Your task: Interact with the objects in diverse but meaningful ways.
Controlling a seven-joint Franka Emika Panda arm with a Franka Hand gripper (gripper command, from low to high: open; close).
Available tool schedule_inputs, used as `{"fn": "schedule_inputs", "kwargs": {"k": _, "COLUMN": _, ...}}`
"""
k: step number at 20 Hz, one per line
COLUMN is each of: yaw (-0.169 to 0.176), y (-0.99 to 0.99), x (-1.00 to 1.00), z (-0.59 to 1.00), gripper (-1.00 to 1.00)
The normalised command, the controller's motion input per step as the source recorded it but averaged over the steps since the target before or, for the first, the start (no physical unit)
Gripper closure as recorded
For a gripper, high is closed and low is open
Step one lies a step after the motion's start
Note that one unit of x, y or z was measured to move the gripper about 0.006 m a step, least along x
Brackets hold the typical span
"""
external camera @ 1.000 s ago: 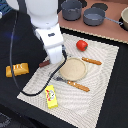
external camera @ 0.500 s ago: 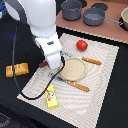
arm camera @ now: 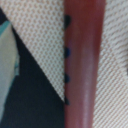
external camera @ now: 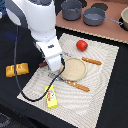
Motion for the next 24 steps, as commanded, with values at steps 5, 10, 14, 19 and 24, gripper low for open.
{"fn": "schedule_inputs", "kwargs": {"k": 5, "yaw": 0.065, "y": 0.00, "x": 0.00, "z": -0.10, "gripper": 1.00}}
{"fn": "schedule_inputs", "kwargs": {"k": 10, "yaw": 0.041, "y": 0.29, "x": -0.02, "z": 0.81, "gripper": 1.00}}
{"fn": "schedule_inputs", "kwargs": {"k": 14, "yaw": 0.045, "y": 0.57, "x": -0.04, "z": 1.00, "gripper": 1.00}}
{"fn": "schedule_inputs", "kwargs": {"k": 19, "yaw": 0.011, "y": 0.51, "x": 0.61, "z": 1.00, "gripper": 1.00}}
{"fn": "schedule_inputs", "kwargs": {"k": 24, "yaw": -0.005, "y": 0.26, "x": 0.97, "z": 0.95, "gripper": 1.00}}
